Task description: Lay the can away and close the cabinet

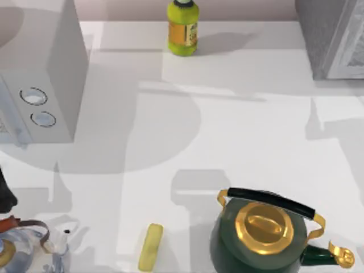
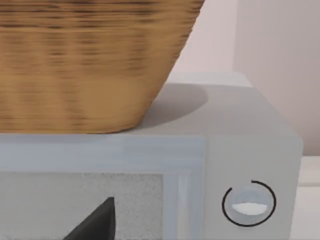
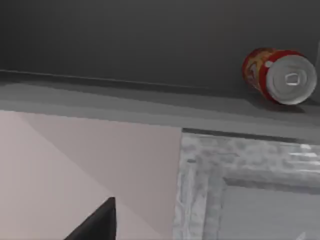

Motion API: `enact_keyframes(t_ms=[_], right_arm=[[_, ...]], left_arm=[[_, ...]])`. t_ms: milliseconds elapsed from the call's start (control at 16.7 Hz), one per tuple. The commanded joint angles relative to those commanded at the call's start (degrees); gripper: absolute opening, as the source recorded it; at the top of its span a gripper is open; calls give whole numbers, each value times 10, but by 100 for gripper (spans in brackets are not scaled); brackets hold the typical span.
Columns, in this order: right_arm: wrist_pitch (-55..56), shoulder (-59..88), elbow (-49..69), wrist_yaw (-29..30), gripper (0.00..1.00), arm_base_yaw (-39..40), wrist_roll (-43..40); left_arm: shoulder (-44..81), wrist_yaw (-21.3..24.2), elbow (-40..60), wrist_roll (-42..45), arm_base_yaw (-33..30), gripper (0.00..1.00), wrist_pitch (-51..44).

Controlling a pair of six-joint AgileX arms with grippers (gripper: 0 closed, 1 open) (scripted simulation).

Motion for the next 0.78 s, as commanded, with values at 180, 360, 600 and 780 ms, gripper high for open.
enact_keyframes(t_ms=[180, 360, 600, 780], right_arm=[[38, -140, -222, 0, 100, -9, 4], [62, -256, -392, 5, 100, -17, 10], [82, -363, -539, 13, 100, -22, 23], [90, -400, -585, 16, 100, -24, 31]], left_arm=[[0, 0, 0, 0, 0, 100, 0], [0, 0, 0, 0, 0, 100, 0], [0, 0, 0, 0, 0, 100, 0], [0, 0, 0, 0, 0, 100, 0]])
